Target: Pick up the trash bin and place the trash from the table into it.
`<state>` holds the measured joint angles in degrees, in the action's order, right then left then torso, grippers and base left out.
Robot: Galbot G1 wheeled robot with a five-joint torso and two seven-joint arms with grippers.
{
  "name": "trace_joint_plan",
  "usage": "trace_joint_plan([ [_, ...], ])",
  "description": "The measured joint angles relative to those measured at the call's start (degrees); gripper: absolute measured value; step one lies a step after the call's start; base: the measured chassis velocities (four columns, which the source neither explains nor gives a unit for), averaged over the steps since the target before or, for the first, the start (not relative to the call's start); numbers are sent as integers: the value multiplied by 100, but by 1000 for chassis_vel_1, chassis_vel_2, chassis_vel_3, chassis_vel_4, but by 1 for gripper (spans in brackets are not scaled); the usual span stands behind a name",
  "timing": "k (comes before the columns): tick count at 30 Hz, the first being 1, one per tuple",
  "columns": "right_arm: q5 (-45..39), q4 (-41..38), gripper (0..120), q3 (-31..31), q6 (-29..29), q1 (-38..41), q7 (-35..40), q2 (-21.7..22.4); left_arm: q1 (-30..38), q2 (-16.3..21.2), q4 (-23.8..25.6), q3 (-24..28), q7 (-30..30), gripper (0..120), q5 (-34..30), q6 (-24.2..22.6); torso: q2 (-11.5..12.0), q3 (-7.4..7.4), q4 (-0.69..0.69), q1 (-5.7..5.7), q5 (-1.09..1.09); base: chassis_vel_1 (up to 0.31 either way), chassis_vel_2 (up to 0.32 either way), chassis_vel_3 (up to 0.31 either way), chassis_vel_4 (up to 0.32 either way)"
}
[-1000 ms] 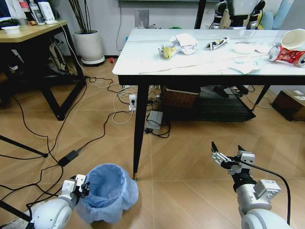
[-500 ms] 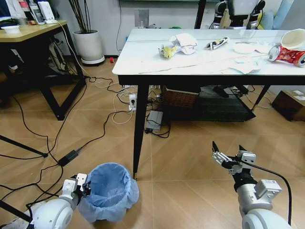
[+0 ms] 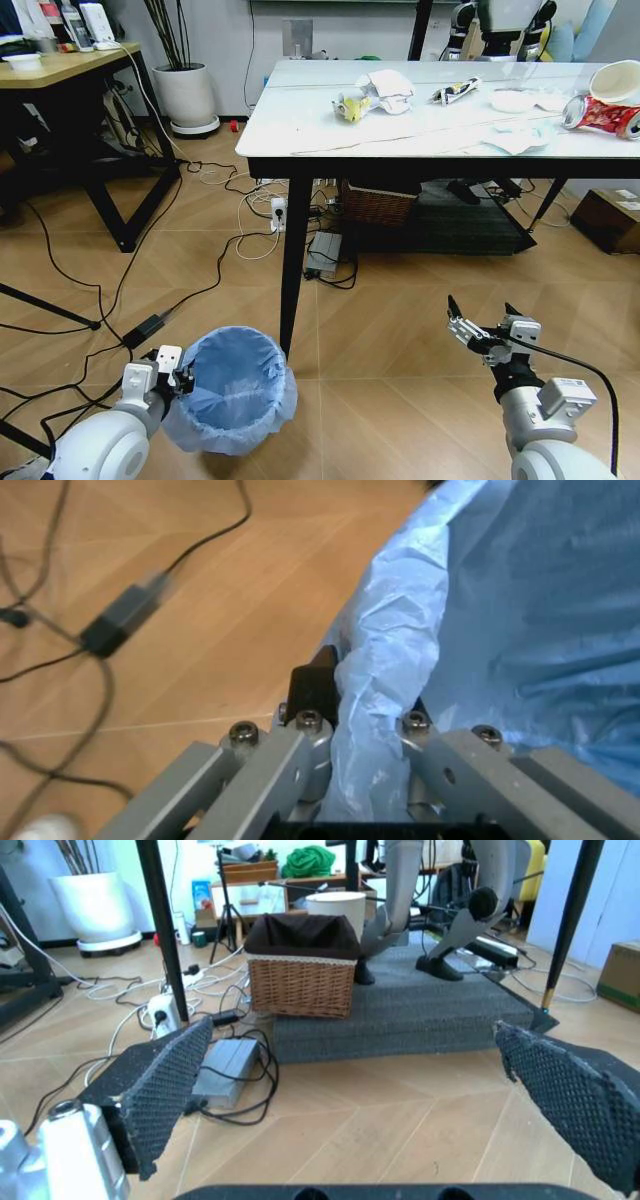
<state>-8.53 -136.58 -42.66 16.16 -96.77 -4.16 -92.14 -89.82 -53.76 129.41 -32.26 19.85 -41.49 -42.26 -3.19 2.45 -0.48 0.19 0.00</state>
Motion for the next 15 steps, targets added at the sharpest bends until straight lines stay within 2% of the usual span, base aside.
trace_joint_plan([
  [2, 3, -24, 100, -6, 0, -17, -2, 0, -10, 44, 320, -7, 303, 3, -549, 0, 0, 0, -1, 0, 0, 0, 0, 0, 0],
  [5, 16, -44, 100, -7, 0, -38, -4, 0, -32, 89, 567, -7, 472, 3, -822, 0, 0, 0, 0, 0, 0, 0, 0, 0, 0],
  [15, 25, -193, 100, -69, 5, -114, -11, 0, -121, 463, 1357, 201, 746, 3, -1044, 2, 0, 0, 0, 0, 0, 0, 0, 0, 0],
])
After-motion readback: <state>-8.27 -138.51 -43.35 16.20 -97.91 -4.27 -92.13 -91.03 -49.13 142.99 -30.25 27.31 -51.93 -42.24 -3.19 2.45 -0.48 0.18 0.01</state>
